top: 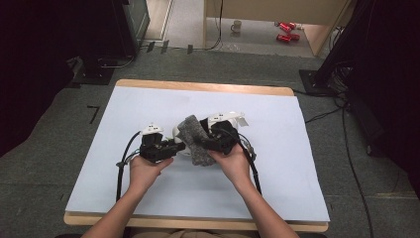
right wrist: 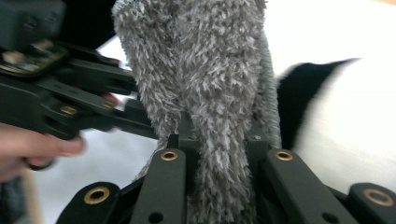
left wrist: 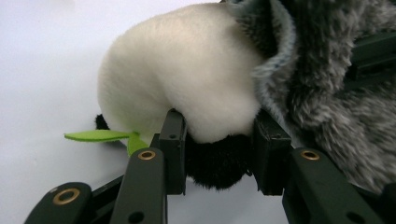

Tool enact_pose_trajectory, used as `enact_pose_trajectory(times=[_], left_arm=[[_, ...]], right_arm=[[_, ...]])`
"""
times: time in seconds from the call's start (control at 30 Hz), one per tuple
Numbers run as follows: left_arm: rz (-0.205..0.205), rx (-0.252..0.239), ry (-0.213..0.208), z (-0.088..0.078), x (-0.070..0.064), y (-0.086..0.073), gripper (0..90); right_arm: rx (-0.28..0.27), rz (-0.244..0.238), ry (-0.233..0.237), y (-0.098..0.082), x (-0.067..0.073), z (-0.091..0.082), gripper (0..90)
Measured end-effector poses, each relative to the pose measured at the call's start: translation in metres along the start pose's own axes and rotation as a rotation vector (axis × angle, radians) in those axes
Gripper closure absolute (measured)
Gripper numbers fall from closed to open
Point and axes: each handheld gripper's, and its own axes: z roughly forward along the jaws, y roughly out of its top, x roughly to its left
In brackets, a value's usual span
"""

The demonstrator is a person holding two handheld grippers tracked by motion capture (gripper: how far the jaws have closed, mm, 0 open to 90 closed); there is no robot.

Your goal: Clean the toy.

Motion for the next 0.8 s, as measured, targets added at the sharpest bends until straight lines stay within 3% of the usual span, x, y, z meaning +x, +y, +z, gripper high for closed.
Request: enact_pose_trajectory(times=[0.03, 0.27, 0.43, 0.8], left_arm=[[0.000, -0.002, -0.005, 0.001, 0.000, 0.000, 62.5], [0.024, 0.006, -0.027, 0.001, 0.003, 0.001, 62.7], [0.009, 0.002, -0.048, 0.002, 0.007, 0.004, 62.8], [0.001, 0.010, -0.070, 0.005, 0.011, 0.010, 62.9]], right_arm=[[0.001, -0.017, -0.015, 0.000, -0.002, -0.001, 76.9], [0.004, -0.010, -0.048, 0.000, -0.015, -0.014, 77.7], [-0.012, -0.005, -0.083, 0.000, -0.023, -0.029, 77.7], [-0.085, 0.113, -0.166, -0.012, -0.060, -0.068, 76.9]])
